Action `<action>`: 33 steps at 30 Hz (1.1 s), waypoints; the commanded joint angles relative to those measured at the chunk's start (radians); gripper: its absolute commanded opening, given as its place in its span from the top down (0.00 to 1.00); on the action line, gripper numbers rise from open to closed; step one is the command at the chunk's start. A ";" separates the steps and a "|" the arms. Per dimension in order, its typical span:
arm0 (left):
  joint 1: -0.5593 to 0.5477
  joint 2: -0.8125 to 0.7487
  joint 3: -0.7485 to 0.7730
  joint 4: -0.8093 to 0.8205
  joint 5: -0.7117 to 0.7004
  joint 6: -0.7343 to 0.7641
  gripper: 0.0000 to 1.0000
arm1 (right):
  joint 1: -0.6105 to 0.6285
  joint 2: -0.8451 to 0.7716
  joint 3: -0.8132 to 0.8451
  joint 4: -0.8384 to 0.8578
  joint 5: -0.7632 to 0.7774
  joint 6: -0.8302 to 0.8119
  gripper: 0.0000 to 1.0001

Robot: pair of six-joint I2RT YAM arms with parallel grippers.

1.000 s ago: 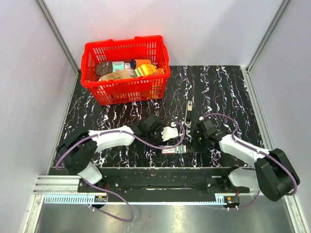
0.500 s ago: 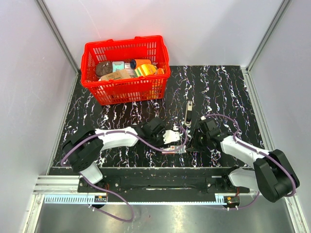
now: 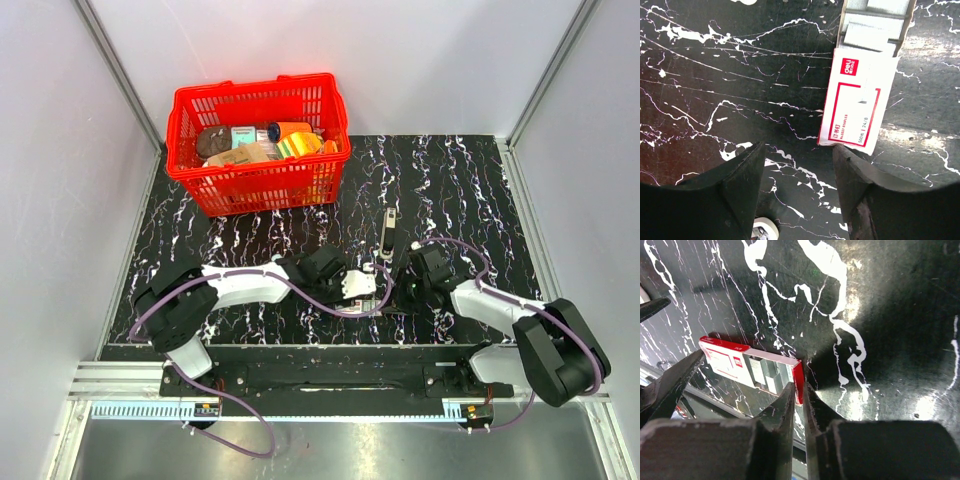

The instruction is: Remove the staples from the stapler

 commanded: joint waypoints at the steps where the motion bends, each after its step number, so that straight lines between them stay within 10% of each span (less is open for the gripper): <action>1: -0.013 0.017 0.039 0.023 -0.020 0.003 0.40 | -0.005 0.023 -0.016 0.080 -0.048 0.022 0.85; 33: -0.047 0.040 0.065 0.013 -0.054 0.012 0.42 | 0.026 0.215 -0.036 0.444 -0.227 0.125 0.77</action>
